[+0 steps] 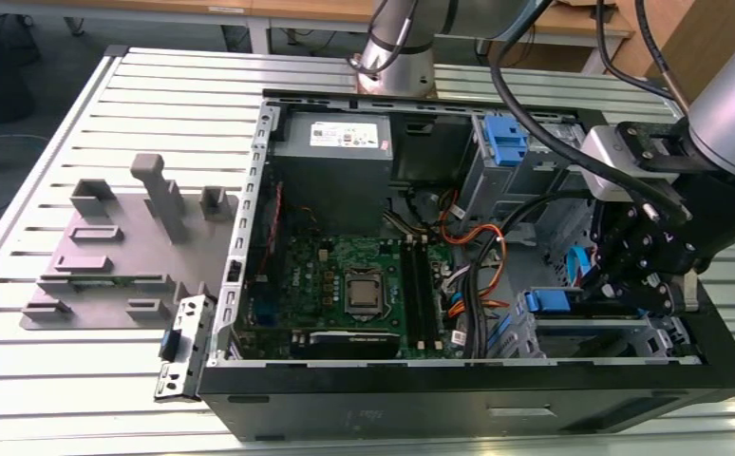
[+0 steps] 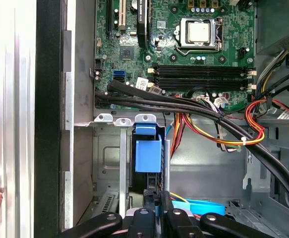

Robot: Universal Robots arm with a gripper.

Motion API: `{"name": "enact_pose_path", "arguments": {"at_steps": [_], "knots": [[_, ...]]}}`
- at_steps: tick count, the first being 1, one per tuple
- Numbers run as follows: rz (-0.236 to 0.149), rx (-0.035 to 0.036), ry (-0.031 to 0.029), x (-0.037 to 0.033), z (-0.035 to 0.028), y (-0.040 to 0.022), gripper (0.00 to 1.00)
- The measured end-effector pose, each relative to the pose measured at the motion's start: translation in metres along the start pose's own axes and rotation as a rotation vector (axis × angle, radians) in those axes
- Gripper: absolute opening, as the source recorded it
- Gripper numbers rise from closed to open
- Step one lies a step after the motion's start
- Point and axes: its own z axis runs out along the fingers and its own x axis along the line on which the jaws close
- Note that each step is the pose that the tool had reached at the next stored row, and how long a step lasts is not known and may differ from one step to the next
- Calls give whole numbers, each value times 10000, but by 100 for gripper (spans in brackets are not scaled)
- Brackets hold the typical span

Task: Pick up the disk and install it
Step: 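Insert the first disk wire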

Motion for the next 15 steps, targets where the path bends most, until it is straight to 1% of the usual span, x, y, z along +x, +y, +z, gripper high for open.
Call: {"name": "enact_pose_path", "arguments": {"at_steps": [5, 6, 9, 12, 15], "knots": [[0, 0, -5, 0, 3, 0, 17], [0, 0, -6, 0, 3, 0, 24], [0, 0, 0, 0, -2, 0, 24], [0, 0, -2, 0, -30, 0, 24], [0, 0, -2, -1, -76, 0, 24]]}}
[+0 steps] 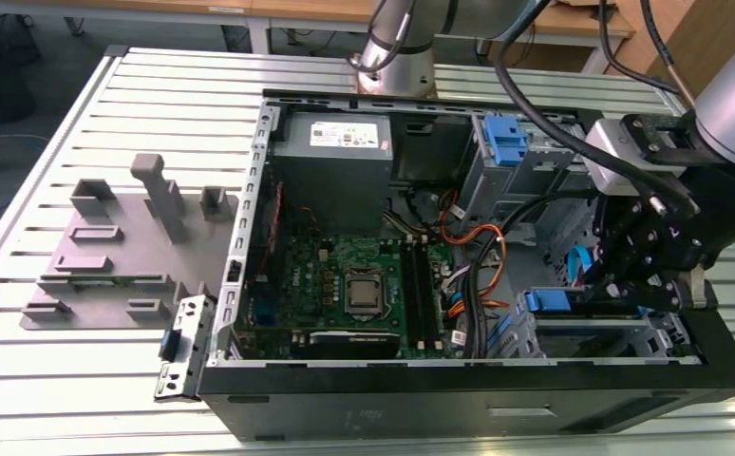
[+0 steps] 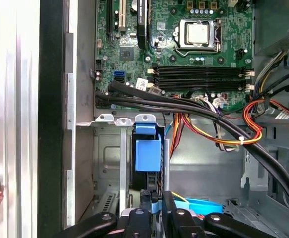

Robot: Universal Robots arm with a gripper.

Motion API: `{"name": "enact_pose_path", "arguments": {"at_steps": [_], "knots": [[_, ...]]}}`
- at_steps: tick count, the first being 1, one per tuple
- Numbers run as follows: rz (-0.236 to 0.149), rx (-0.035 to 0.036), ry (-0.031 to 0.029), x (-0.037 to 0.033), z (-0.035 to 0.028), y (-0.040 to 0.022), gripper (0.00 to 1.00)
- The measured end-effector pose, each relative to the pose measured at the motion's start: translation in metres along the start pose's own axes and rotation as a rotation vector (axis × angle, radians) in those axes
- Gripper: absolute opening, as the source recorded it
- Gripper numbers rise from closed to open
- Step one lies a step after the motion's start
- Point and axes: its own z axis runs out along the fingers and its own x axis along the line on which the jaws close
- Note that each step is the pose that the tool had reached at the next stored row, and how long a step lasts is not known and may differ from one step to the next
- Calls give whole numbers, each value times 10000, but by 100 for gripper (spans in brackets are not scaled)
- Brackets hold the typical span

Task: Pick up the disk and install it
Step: 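Insert the first disk wire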

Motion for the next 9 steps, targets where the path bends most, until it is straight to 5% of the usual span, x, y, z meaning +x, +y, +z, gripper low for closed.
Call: {"name": "enact_pose_path", "arguments": {"at_steps": [9], "knots": [[0, 0, -4, -6, -140, 0, 24]]}}
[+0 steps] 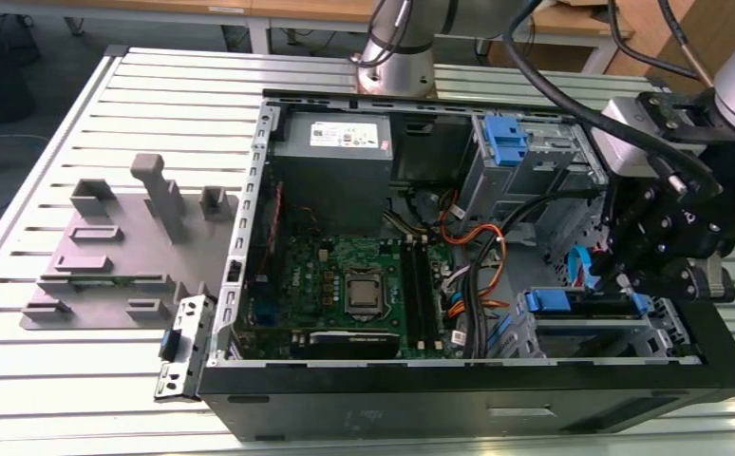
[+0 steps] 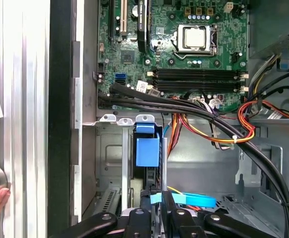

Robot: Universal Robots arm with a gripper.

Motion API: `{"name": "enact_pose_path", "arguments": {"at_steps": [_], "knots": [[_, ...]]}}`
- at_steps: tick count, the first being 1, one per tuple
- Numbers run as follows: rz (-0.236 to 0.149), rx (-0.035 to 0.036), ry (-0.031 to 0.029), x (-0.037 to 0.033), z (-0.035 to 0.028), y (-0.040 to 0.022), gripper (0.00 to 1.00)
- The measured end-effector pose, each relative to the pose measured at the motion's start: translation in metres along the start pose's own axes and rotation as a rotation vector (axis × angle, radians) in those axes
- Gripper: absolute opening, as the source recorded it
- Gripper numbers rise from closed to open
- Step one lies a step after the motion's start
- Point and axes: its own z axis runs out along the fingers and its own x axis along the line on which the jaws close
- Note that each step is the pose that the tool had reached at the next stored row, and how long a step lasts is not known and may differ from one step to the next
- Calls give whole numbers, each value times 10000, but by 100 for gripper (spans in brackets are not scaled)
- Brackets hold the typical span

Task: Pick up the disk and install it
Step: 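Insert the first disk wire, then insert the second disk wire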

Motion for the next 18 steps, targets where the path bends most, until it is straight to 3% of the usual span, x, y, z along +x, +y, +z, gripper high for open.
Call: {"name": "enact_pose_path", "arguments": {"at_steps": [5, 18], "knots": [[0, 6, 2, -43, -1, 1, 24], [2, 6, 3, -51, -1, 1, 24]]}}
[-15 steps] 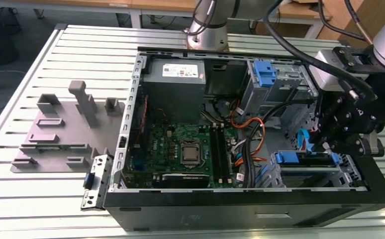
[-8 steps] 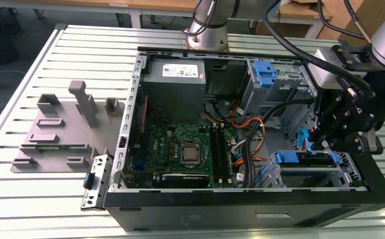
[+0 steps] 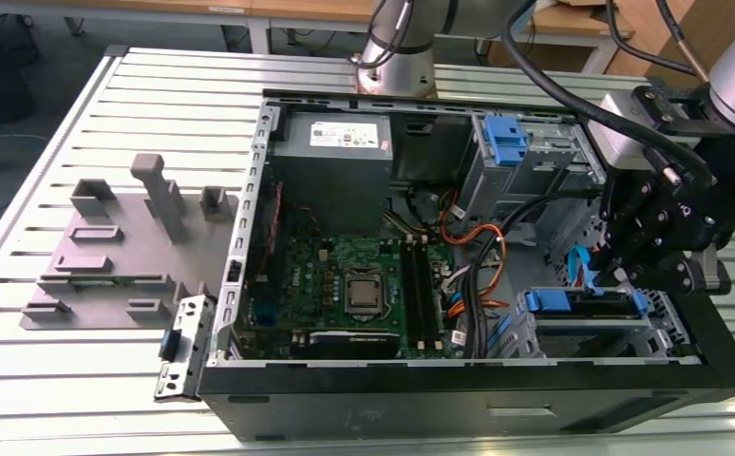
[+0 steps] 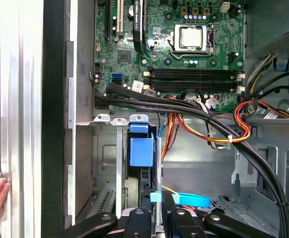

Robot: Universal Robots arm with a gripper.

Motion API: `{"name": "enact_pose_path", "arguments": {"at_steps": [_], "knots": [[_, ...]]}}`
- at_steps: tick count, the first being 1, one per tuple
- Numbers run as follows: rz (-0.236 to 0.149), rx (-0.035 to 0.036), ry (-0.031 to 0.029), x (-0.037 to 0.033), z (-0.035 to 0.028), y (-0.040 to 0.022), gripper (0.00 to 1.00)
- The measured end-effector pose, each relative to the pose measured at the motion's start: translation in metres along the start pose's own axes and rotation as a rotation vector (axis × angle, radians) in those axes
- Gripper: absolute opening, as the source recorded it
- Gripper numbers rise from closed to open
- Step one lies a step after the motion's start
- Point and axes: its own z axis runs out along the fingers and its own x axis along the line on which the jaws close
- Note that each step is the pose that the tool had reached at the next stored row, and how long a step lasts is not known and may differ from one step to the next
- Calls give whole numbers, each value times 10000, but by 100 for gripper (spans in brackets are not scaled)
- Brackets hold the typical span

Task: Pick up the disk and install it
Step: 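Insert the second disk wire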

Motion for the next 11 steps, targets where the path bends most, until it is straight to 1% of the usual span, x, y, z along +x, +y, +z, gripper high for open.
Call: {"name": "enact_pose_path", "arguments": {"at_steps": [2, 7, 11], "knots": [[0, 0, 3, -1, -11, 0, 24], [0, 0, 0, -1, -68, 0, 24], [0, 0, 0, -1, -74, 0, 24]]}}
